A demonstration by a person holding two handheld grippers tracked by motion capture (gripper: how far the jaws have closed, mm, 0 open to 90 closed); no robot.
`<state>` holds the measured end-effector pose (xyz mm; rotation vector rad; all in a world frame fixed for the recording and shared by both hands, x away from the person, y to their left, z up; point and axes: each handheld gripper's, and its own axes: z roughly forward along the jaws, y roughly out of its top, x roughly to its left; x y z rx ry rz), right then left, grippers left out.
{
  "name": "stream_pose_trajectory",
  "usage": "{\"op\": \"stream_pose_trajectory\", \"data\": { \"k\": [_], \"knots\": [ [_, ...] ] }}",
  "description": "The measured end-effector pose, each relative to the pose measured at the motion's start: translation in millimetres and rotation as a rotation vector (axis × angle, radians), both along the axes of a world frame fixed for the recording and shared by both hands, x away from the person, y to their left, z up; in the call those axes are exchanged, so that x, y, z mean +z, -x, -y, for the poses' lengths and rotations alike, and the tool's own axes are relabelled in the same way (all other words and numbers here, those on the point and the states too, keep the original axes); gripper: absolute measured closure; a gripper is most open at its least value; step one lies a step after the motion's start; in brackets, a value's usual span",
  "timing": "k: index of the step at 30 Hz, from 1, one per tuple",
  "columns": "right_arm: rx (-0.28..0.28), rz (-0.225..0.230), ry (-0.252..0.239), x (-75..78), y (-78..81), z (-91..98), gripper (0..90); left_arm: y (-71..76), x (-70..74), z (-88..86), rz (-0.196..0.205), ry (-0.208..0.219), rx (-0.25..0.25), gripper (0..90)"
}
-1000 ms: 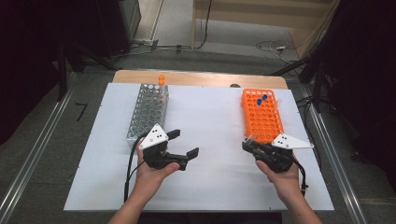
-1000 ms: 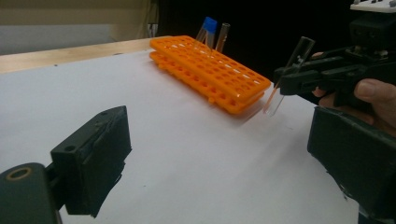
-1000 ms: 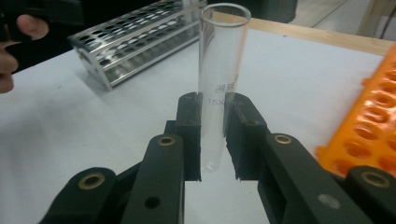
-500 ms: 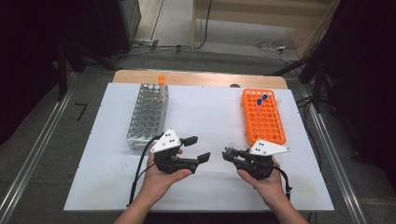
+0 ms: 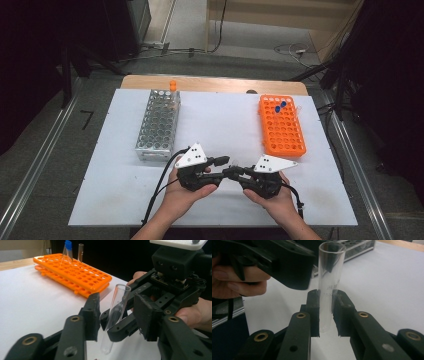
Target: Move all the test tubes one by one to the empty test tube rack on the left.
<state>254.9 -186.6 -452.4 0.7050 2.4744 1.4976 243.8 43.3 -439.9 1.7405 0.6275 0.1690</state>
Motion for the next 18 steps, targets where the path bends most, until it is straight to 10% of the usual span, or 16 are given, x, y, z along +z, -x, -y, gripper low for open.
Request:
{"op": "stream_pose_trajectory", "data": {
  "k": [18],
  "knots": [
    [0.041,-0.021,0.0,0.5,3.8,-5.9,73.6,1.6,-1.5,5.3,0.038,-0.037,0.002,75.8]
  ]
}}
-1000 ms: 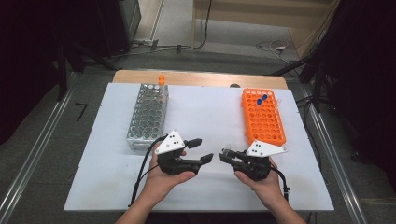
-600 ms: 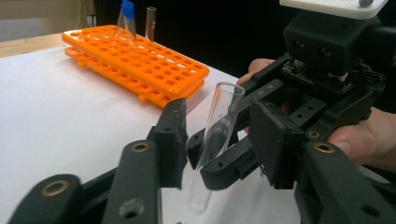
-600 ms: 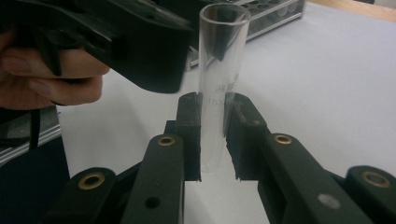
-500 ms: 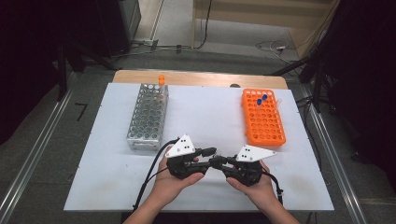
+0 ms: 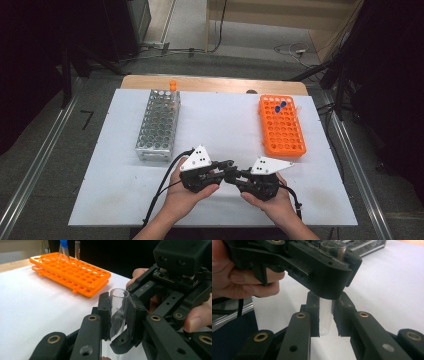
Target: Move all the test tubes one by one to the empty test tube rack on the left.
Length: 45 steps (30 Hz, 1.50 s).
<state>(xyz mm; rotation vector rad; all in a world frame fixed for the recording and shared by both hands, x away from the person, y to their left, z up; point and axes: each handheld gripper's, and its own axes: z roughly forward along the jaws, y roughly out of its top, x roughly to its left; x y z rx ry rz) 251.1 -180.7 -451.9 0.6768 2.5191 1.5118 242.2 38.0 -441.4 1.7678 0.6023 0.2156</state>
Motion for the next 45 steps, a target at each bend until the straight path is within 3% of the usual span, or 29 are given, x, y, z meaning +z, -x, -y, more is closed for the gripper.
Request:
{"op": "stream_pose_trajectory", "data": {
  "k": [4,12,23,30,45],
  "knots": [
    [-0.003,0.002,-0.004,-0.2,0.0,0.4,72.7,0.7,0.5,0.0,0.015,-0.004,0.007,76.0],
    [0.034,0.006,-0.047,1.0,1.0,8.3,45.8,-1.6,3.7,-8.6,0.011,0.022,0.038,76.1],
    [-0.061,0.034,-0.058,4.5,-4.4,46.6,10.3,-8.1,9.8,-27.9,0.018,0.03,0.096,76.1],
    [-0.09,0.02,-0.069,6.6,-7.9,72.6,0.1,-15.7,16.8,-48.5,0.03,0.045,0.157,76.1],
    [-0.174,0.018,-0.035,0.5,-3.3,116.5,0.0,-42.4,34.5,-91.6,0.056,0.051,0.282,76.1]
  ]
}}
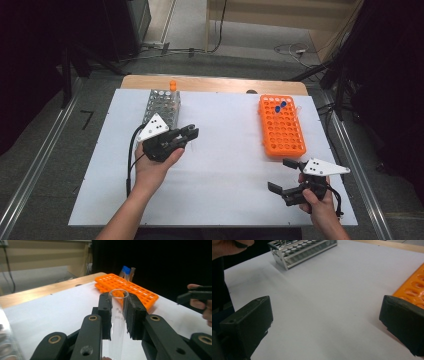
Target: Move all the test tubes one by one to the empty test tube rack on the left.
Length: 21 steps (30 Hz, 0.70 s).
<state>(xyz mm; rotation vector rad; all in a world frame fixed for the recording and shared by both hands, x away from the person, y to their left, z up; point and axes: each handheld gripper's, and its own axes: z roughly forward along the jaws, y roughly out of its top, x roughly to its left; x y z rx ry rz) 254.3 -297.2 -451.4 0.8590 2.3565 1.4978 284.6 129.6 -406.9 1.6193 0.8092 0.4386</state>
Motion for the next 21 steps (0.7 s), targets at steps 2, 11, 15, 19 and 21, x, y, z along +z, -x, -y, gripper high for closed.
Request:
{"op": "stream_pose_trajectory", "data": {
  "k": [2,11,15,19,21],
  "knots": [
    [-0.015,0.002,-0.001,-0.8,0.3,5.3,0.0,-4.3,1.9,-4.0,0.003,0.002,0.013,76.1],
    [-0.084,0.004,-0.014,-8.3,-10.8,33.0,0.0,-25.9,4.4,-14.7,-0.013,-0.007,0.056,76.1],
    [-0.113,0.001,-0.029,-10.3,-15.0,43.7,0.0,-36.4,5.0,-20.5,-0.024,0.005,0.085,76.2],
    [-0.134,0.002,-0.03,-11.5,-17.2,49.3,0.0,-46.9,7.2,-26.6,-0.03,0.021,0.111,76.1],
    [-0.134,0.008,-0.026,-11.0,-17.5,50.4,0.0,-51.3,9.7,-28.8,-0.033,0.025,0.123,76.1]
  ]
}}
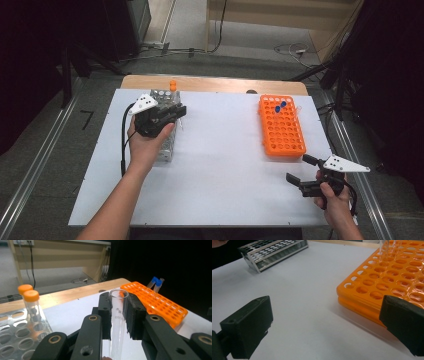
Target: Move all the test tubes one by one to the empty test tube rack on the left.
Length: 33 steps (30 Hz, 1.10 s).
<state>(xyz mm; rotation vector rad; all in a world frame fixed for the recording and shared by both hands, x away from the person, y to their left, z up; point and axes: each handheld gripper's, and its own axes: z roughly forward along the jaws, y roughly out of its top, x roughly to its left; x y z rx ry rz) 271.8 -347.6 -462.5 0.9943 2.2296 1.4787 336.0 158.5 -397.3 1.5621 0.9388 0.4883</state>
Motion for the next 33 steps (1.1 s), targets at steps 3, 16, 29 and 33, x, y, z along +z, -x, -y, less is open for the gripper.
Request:
{"op": "stream_pose_trajectory", "data": {
  "k": [3,16,29,33],
  "knots": [
    [-0.004,0.005,-0.002,0.4,-1.0,1.8,0.0,-6.9,4.0,-2.8,0.01,-0.011,0.017,76.1],
    [-0.016,-0.006,-0.001,-3.5,-3.7,2.2,0.0,-42.3,9.2,-16.2,0.01,-0.018,0.118,76.1],
    [-0.018,-0.008,0.003,-5.7,-4.0,1.7,0.0,-76.7,-1.6,-22.9,-0.002,-0.035,0.249,76.2],
    [-0.023,-0.013,-0.001,-5.8,-4.1,2.6,0.0,-84.4,-8.6,-25.0,-0.02,-0.037,0.28,76.2]
  ]
}}
